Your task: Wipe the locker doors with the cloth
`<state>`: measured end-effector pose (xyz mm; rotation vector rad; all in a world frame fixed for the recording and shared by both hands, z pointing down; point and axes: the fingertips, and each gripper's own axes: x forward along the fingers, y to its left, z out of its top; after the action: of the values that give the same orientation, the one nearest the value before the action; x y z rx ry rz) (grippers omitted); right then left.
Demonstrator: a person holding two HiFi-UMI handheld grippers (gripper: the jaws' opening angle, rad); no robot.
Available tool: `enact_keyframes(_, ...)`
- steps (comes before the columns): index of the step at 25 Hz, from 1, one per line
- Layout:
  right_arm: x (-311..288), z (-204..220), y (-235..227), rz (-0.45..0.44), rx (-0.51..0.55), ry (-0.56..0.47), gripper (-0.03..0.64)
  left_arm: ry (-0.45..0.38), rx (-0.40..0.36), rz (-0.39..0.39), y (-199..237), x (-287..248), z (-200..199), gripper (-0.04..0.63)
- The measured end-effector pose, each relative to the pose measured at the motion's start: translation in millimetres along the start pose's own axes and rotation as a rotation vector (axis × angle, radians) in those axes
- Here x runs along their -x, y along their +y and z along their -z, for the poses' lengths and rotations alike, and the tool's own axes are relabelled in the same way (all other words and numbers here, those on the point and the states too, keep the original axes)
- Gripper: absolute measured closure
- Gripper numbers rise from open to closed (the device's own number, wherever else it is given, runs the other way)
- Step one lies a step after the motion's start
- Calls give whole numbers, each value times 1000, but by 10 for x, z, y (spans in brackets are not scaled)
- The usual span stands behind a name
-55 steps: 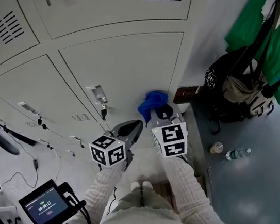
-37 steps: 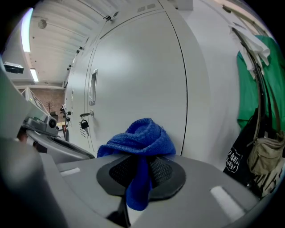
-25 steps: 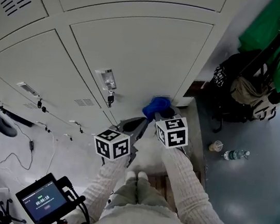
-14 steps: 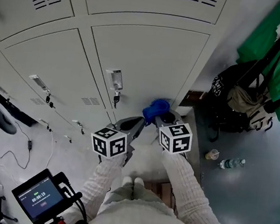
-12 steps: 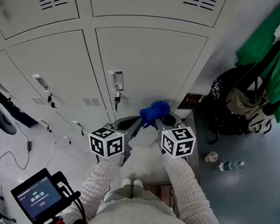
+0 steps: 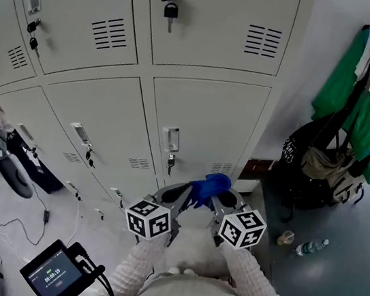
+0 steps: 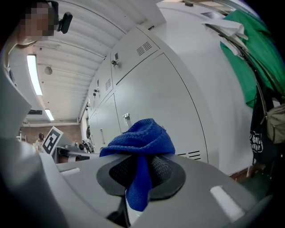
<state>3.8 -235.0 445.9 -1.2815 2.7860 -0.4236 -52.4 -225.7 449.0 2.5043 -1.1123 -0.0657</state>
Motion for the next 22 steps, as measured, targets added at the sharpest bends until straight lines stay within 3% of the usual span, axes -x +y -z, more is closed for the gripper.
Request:
enact_keyframes(5, -30, 61, 129, 6, -58, -16, 561, -1, -14, -7, 21, 89, -8, 589)
enact_keyframes(13, -32, -57, 130, 13, 35, -13, 562, -24, 0, -7, 87, 199, -89, 589)
enact_keyframes(22, 54, -2, 103, 4, 21, 5, 563, 3, -45, 59, -57, 12, -166, 589)
